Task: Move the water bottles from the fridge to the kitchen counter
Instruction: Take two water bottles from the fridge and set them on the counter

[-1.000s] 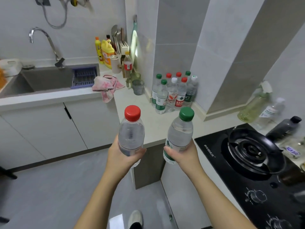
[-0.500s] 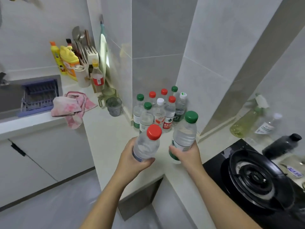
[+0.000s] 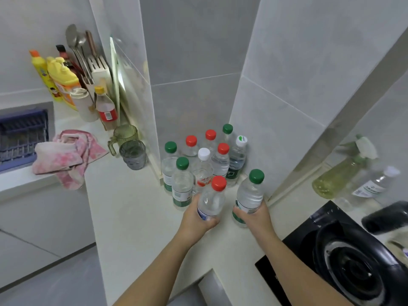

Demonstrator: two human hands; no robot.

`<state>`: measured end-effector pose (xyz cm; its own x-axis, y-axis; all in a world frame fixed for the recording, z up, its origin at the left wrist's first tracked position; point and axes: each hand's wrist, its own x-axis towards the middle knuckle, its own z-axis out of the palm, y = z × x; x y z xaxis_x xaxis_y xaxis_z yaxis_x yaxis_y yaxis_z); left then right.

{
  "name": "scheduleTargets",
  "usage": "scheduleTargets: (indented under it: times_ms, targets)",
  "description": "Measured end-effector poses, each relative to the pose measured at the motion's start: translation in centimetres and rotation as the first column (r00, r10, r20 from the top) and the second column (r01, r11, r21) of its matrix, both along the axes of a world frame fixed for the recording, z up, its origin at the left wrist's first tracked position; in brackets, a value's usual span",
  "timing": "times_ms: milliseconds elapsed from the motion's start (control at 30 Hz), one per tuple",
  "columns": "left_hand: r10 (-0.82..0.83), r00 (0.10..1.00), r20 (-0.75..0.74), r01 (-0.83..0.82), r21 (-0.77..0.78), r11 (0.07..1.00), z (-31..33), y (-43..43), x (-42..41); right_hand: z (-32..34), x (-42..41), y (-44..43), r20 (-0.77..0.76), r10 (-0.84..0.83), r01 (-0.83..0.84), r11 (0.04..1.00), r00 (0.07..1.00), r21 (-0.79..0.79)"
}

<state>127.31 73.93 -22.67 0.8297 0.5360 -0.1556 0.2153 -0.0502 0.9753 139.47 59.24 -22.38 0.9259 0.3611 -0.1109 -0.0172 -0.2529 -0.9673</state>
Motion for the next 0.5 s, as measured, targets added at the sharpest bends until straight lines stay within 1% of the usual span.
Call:
scheduleTargets:
  times_ms: [100, 300, 500]
  targets:
    - [-0.004, 1.000, 0.015, 0.004, 0.004, 1.000, -0.3, -0.1, 1.9, -1.0, 1.5, 0.3, 0.021, -0.005, 0.005, 1.000, 1.000, -0.006]
    - [0.052, 0.997, 0.064, -0.052, -0.007, 0.999, -2.4, 0.2, 3.6, -3.0, 3.2, 0.6, 0.035, -0.020, 0.021, 1.000, 0.999, -0.016]
    - [-0.003, 0.999, 0.048, 0.002, 0.008, 1.000, -3.5, 0.9, 3.7, -3.7, 3.7, 0.7, 0.008, -0.017, 0.017, 1.000, 1.000, -0.020]
